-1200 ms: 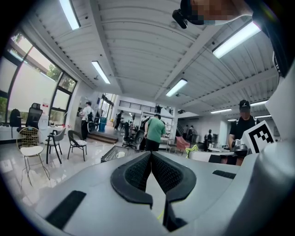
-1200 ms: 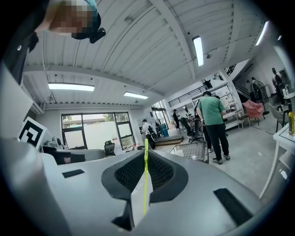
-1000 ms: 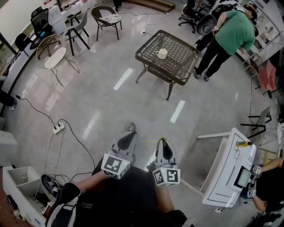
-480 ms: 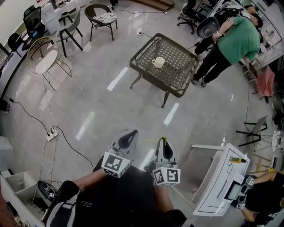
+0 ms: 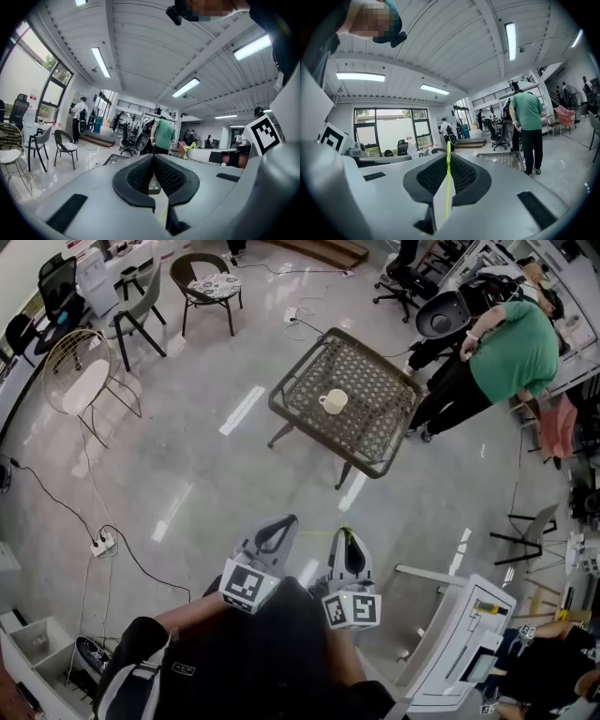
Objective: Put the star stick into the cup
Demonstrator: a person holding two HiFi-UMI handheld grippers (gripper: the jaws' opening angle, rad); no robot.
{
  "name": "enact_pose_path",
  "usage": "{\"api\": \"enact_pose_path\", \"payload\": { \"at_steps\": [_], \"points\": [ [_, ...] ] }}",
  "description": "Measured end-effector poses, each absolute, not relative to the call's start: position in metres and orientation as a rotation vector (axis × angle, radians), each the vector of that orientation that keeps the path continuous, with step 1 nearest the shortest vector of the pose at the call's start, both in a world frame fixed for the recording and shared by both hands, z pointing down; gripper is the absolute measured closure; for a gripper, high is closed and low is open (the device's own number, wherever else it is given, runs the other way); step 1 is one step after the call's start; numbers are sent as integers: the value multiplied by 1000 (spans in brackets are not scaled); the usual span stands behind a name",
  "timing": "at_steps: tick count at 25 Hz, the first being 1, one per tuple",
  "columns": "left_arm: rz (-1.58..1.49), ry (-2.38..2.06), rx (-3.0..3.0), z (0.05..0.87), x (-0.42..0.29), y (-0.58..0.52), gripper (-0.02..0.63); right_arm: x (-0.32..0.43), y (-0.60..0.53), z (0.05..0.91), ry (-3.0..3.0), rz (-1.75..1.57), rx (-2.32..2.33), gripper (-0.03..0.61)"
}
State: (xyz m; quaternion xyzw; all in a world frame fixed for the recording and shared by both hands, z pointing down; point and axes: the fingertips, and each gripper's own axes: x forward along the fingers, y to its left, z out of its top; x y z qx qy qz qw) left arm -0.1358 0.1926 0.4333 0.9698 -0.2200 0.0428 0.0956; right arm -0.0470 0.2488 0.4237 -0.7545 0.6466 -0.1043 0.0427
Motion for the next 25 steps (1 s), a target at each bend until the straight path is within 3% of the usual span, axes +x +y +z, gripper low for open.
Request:
{"api": "enact_pose_path", "payload": {
  "at_steps": [14, 25],
  "points": [
    [100, -766, 2810, 451, -104, 95, 597, -1, 141, 445, 2032, -347, -2251, 557],
    [44, -929, 2784, 432, -9, -7, 597, 102, 32, 435, 2146, -332, -2150, 557]
  ]
}}
